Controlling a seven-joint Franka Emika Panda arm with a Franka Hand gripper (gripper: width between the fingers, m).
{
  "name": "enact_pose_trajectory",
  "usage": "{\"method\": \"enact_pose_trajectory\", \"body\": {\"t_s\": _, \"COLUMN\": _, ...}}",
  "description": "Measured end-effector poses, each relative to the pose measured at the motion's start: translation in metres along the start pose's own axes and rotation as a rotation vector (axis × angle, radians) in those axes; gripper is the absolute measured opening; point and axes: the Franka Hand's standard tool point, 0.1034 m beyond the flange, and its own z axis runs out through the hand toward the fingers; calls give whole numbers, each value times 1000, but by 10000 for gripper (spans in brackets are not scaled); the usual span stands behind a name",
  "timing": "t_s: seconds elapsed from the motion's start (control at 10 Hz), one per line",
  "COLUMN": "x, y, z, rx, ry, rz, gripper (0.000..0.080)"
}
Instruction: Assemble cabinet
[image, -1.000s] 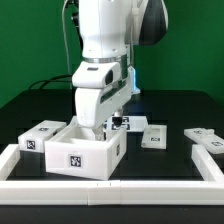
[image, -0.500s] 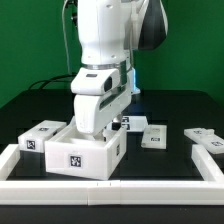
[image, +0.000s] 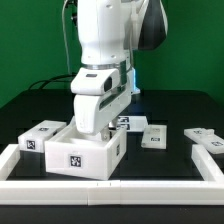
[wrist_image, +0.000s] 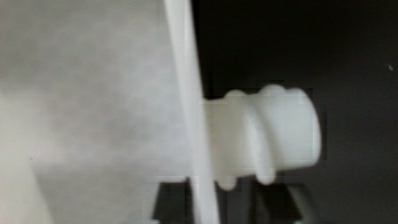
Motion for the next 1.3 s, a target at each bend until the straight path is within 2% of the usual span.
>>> {"method": "enact_pose_trajectory", "body": {"t_s": 0.1, "x": 0, "y": 0, "z": 0, "rx": -1, "ry": 0, "rz": 1, "gripper": 86}}
{"method": "enact_pose_trajectory", "body": {"t_s": 0.2, "x": 0, "y": 1, "z": -1, "rx": -4, "ry": 1, "rz": 0, "gripper": 36}}
{"method": "enact_pose_trajectory", "body": {"t_s": 0.8, "x": 1, "y": 2, "z": -1, "rx": -6, "ry": 2, "rz": -4, "gripper": 36}}
{"method": "enact_pose_trajectory", "body": {"t_s": 0.9, "x": 5, "y": 9, "z": -3, "rx": -13, "ry": -5, "rz": -89, "gripper": 37}}
{"method": "enact_pose_trajectory", "body": {"t_s": 1.0, "x": 13, "y": 15, "z": -2, "rx": -14, "ry": -13, "rz": -142, "gripper": 37}}
{"method": "enact_pose_trajectory", "body": {"t_s": 1.2, "x": 43, "y": 28, "z": 0, "rx": -9, "ry": -42, "rz": -279, "gripper": 37}}
{"method": "enact_pose_trajectory", "body": {"t_s": 1.3, "x": 53, "y": 29, "z": -1, "rx": -35, "ry": -32, "rz": -280, "gripper": 37}}
